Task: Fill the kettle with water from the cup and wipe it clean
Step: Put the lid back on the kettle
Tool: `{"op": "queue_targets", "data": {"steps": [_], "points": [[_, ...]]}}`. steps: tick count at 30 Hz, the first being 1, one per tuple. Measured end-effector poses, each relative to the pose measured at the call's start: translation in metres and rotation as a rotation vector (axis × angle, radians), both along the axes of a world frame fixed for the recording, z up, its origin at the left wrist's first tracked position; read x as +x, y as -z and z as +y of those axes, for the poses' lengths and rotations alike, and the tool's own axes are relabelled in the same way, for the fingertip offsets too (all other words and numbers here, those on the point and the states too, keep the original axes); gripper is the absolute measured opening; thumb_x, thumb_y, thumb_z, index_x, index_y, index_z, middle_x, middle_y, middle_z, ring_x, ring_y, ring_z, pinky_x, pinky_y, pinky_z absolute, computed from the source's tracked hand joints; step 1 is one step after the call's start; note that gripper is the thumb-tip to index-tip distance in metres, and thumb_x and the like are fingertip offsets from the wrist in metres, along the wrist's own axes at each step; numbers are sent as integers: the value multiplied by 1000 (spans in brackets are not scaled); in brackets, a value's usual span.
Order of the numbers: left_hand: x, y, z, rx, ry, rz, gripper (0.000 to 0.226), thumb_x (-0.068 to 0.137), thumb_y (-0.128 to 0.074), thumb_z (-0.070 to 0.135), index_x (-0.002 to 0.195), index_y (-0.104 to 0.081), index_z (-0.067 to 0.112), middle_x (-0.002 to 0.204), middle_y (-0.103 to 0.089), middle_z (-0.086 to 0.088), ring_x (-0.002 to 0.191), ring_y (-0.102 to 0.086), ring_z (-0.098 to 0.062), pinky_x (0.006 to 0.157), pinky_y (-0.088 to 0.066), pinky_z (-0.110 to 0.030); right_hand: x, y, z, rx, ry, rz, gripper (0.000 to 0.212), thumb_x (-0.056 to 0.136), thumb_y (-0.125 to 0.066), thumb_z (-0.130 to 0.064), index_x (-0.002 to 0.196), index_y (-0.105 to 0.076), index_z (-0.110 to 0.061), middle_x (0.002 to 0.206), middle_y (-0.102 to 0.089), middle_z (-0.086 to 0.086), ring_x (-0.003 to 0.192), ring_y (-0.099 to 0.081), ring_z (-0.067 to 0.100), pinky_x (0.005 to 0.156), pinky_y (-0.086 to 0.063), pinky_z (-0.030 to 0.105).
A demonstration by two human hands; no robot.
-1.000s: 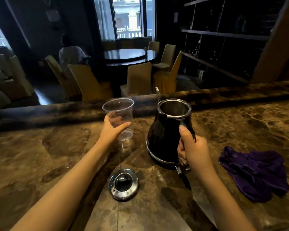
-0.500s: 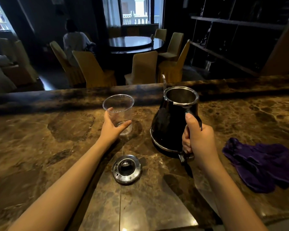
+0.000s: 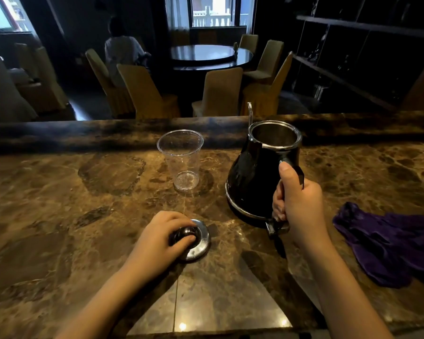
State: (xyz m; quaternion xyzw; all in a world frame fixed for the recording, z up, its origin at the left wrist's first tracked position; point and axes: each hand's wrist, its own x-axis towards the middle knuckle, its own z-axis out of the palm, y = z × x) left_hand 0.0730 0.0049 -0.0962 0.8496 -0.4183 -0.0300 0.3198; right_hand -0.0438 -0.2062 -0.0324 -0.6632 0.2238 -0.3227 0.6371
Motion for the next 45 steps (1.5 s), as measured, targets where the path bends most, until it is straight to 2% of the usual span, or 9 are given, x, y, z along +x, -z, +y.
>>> {"op": "queue_targets", "data": {"steps": [7, 10, 13, 17, 24, 28, 32, 36, 45], "points": [[4, -25, -16, -158, -66, 116, 15, 77, -66, 21, 88, -68, 31, 94, -61, 24, 93, -59, 0, 88, -49, -27, 0, 1, -2, -6, -16, 0, 48, 89, -47, -38, 51, -41, -9, 37, -36, 0, 33, -34, 16, 37, -30, 26], [5, -83, -40, -420, -83, 184, 19, 82, -59, 19, 97, -65, 28, 96, -65, 15, 88, -64, -2, 79, -51, -24, 1, 2, -2, 21, -13, -9, 48, 89, -49, -38, 50, -41, -12, 37, -36, 0, 33, -34, 16, 36, -29, 24], [10, -139, -81, -559, -51, -39, 14, 86, -57, 25, 94, -67, 18, 85, -64, 13, 76, -61, 2, 68, -46, -10, 2, 3, -3, 23, -16, -21, 48, 89, -49, -37, 48, -40, -12, 36, -36, -1, 31, -33, 15, 36, -28, 23], [21, -167, -150, -342, 33, -280, 25, 85, -58, 32, 86, -64, 8, 83, -64, -1, 75, -55, -9, 63, -39, -15, 2, 2, -3, 1, -10, -16, 51, 89, -49, -37, 47, -40, -11, 35, -37, -2, 32, -34, 16, 37, -29, 23], [22, -146, -192, -131, 129, -309, 29, 85, -59, 30, 86, -62, 1, 90, -63, -15, 85, -56, -26, 77, -44, -38, 2, 2, -4, 17, -1, -9, 50, 89, -50, -36, 49, -40, -9, 33, -36, -5, 31, -34, 15, 36, -28, 24], [23, -145, -192, -81, 136, -324, 26, 81, -63, 32, 80, -56, 7, 83, -56, -8, 80, -49, -19, 65, -36, -26, 2, 2, -4, 10, -16, 8, 49, 88, -49, -38, 52, -41, -7, 34, -36, -5, 33, -34, 15, 38, -28, 25], [22, -143, -191, -127, 209, -145, 27, 83, -61, 25, 110, -61, 19, 111, -67, 0, 98, -55, -6, 83, -40, -18, 1, 0, -4, 41, -31, -3, 46, 87, -51, -37, 52, -41, -9, 37, -37, -3, 33, -33, 14, 37, -27, 26], [17, -137, -191, -165, 181, -148, 27, 89, -52, 28, 113, -62, 20, 112, -67, 2, 87, -52, 2, 70, -39, -6, 0, 0, -5, 39, -39, -17, 44, 87, -52, -36, 50, -42, -13, 37, -38, -4, 32, -34, 11, 37, -28, 24], [22, -135, -194, -136, 204, -184, 29, 90, -50, 27, 115, -61, 17, 118, -66, -1, 102, -56, -4, 82, -40, -13, 4, 5, -6, 16, -50, -47, 45, 81, -51, -44, 47, -41, -17, 34, -39, -7, 32, -36, 9, 38, -31, 23]]}}
